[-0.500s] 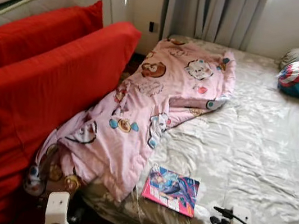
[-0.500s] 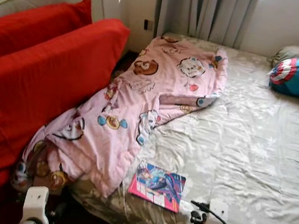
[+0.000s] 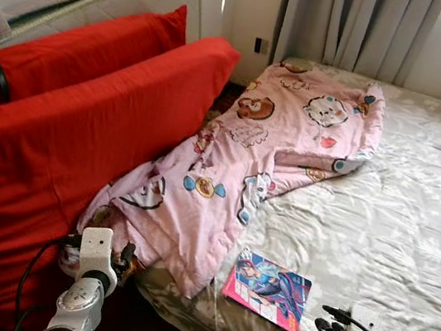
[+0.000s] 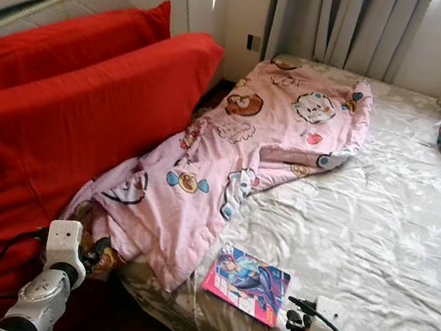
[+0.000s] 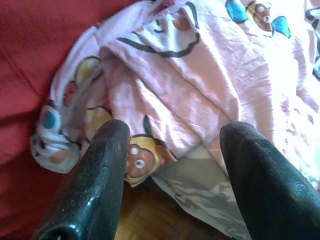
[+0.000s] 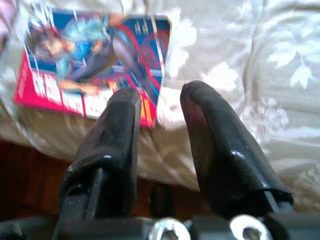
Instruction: Clean up the room
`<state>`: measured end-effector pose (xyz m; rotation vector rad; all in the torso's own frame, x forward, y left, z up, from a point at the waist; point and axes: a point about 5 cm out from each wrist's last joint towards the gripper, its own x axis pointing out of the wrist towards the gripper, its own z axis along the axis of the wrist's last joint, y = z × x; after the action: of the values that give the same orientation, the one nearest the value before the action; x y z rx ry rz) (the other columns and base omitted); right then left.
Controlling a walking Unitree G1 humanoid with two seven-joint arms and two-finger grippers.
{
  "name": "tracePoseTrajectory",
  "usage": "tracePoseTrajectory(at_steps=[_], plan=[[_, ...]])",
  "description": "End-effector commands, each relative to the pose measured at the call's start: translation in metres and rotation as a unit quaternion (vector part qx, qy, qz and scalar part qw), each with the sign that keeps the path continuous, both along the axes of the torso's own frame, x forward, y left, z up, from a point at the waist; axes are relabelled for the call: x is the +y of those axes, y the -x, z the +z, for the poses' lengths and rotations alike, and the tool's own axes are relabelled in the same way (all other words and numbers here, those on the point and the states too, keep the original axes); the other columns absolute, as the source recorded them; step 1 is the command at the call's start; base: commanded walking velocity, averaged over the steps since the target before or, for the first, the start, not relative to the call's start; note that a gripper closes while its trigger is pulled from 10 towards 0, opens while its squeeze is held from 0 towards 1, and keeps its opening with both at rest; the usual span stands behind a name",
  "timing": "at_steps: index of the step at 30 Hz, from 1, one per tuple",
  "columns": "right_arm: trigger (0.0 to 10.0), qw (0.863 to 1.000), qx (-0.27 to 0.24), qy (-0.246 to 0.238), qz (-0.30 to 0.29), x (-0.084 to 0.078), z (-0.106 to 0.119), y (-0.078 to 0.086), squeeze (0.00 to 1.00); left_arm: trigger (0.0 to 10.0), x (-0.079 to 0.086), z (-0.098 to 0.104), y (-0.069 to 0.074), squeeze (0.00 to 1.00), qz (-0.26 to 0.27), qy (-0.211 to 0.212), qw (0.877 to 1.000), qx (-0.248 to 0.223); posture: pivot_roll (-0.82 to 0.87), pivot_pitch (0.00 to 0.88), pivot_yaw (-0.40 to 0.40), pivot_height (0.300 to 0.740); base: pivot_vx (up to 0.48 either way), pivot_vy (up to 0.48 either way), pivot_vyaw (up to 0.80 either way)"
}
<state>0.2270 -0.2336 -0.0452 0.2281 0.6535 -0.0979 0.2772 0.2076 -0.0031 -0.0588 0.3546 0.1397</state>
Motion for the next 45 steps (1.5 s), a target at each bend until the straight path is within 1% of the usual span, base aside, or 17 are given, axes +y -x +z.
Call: tracePoseTrajectory(at_steps=[1,3,6,7,8,10,13,14,17,20,24,26,28,29,35,42,45], plan=[[10.0,1.0,-0.023,-0.008,-0.01,0.002,0.002,-0.001,0.0,10.0,0.005,0.008,-0.004,0.0,0.006,-0.005,1.0,-0.03,-0.03,0.072,0.028,0.74,0.0,0.0,0.0],[10.0,0.999,-0.053,-0.002,-0.013,0.002,0.006,-0.004,0.0,10.0,0.001,0.017,-0.009,0.0,-0.004,-0.005,0.998,-0.061,-0.05,0.054,0.047,0.74,0.0,0.0,0.0],[10.0,0.997,-0.073,-0.004,-0.019,0.001,0.008,-0.004,0.0,10.0,0.0,0.023,-0.014,0.0,-0.015,-0.006,0.997,-0.08,-0.06,0.046,0.049,0.74,0.0,0.0,0.0],[10.0,0.995,-0.103,-0.001,-0.008,0.011,0.02,-0.023,0.0,10.0,-0.001,0.025,-0.015,0.0,-0.018,-0.008,0.996,-0.084,-0.06,0.041,0.049,0.74,0.0,0.0,0.0],[10.0,0.989,-0.148,0.003,0.006,0.028,0.041,-0.052,0.0,10.0,-0.001,0.028,-0.017,0.0,-0.021,-0.011,0.996,-0.091,-0.06,0.039,0.049,0.74,0.0,0.0,0.0],[10.0,0.974,-0.223,0.009,0.028,0.051,0.079,-0.09,0.0,10.0,-0.002,0.04,-0.025,0.0,-0.03,-0.023,0.992,-0.118,-0.07,0.032,0.047,0.74,0.0,0.0,0.0],[10.0,0.969,-0.243,0.015,0.035,0.052,0.086,-0.094,0.0,10.0,-0.003,0.044,-0.027,0.0,-0.031,-0.025,0.99,-0.132,-0.06,0.024,0.046,0.74,0.0,0.0,0.0],[10.0,0.963,-0.265,0.016,0.039,0.054,0.094,-0.099,0.0,10.0,-0.005,0.048,-0.028,0.0,-0.035,-0.025,0.989,-0.143,-0.06,0.02,0.047,0.74,0.0,0.0,0.0],[10.0,0.957,-0.285,0.021,0.044,0.057,0.101,-0.102,0.0,10.0,-0.007,0.051,-0.029,0.0,-0.043,-0.028,0.987,-0.154,-0.07,0.014,0.047,0.74,0.0,0.0,0.0],[10.0,0.956,-0.29,0.027,0.043,0.059,0.102,-0.102,0.0,10.0,-0.007,0.052,-0.028,0.0,-0.045,-0.028,0.985,-0.162,-0.07,0.01,0.045,0.74,0.0,0.0,0.0],[10.0,0.947,-0.312,0.048,0.052,0.059,0.107,-0.102,0.0,10.0,0.008,0.059,-0.029,0.0,-0.027,-0.056,0.983,-0.172,-0.06,0.036,0.036,0.74,0.0,0.0,0.0],[10.0,0.946,-0.318,0.054,0.043,0.054,0.109,-0.102,0.0,10.0,0.016,0.061,-0.028,0.0,-0.012,-0.055,0.983,-0.174,-0.06,0.042,0.032,0.74,0.0,0.0,0.0],[10.0,0.946,-0.318,0.057,0.04,0.052,0.109,-0.101,0.0,10.0,0.018,0.062,-0.028,0.0,-0.01,-0.056,0.983,-0.175,-0.05,0.048,0.026,0.74,0.0,0.0,0.0],[10.0,0.942,-0.326,0.066,0.044,0.05,0.111,-0.1,0.0,10.0,0.022,0.063,-0.027,0.0,-0.008,-0.06,0.982,-0.178,-0.05,0.054,0.024,0.74,0.0,0.0,0.0],[10.0,0.934,-0.343,0.084,0.052,0.048,0.114,-0.097,0.0,10.0,0.027,0.067,-0.025,0.0,0.003,-0.065,0.98,-0.189,-0.04,0.072,0.02,0.74,0.0,0.0,0.0],[10.0,0.93,-0.353,0.089,0.05,0.046,0.119,-0.099,0.0,10.0,0.018,0.07,-0.028,0.0,-0.019,-0.078,0.977,-0.197,-0.04,0.079,0.025,0.74,0.0,0.0,0.0],[10.0,0.933,-0.345,0.09,0.04,0.045,0.118,-0.1,0.0,10.0,0.015,0.072,-0.028,0.0,-0.029,-0.082,0.976,-0.202,-0.04,0.078,0.026,0.74,0.0,0.0,0.0]])
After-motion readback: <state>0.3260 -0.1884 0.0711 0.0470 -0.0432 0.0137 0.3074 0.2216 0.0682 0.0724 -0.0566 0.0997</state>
